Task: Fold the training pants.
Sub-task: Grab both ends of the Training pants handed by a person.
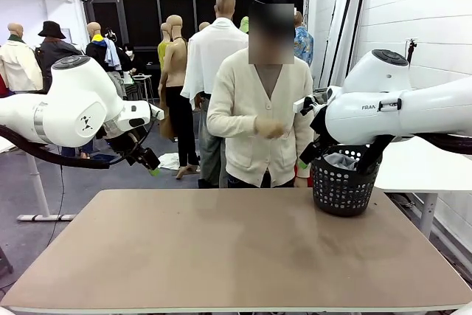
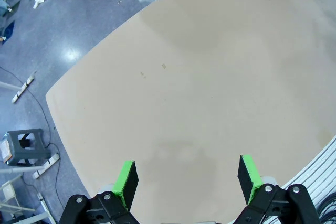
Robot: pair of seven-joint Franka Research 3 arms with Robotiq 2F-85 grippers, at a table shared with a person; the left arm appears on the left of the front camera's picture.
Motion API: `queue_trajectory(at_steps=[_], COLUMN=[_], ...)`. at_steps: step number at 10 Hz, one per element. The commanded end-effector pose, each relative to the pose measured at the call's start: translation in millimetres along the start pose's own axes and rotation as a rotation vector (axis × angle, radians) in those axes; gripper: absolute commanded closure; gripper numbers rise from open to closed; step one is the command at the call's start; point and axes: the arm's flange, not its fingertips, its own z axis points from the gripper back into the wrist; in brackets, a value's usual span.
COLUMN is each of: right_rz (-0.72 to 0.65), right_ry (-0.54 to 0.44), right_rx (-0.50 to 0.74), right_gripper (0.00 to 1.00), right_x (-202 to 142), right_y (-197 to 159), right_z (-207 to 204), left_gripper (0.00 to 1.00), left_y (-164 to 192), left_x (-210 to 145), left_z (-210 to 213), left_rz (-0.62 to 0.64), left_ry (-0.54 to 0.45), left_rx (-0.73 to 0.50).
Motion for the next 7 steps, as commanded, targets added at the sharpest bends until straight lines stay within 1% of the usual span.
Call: queue_trajectory(at_steps=[1, 7], right_rz=[-0.001, -0.001], right_ry=[0.001, 0.001], right_rx=[0.002, 0.002], right_gripper=[0.0, 0.0], right_x=[-0.3, -0.3], right_y=[-0.5, -0.5], right_z=[-0.9, -0.9], left_gripper=[0.0, 0.0], left_y=[1.1, 1.1], left_x=[1.0, 1.0], left_z=[1.9, 1.9], left_rz=[-0.001, -0.001], left_ry=[0.003, 0.003], left_rx=[-0.002, -0.002])
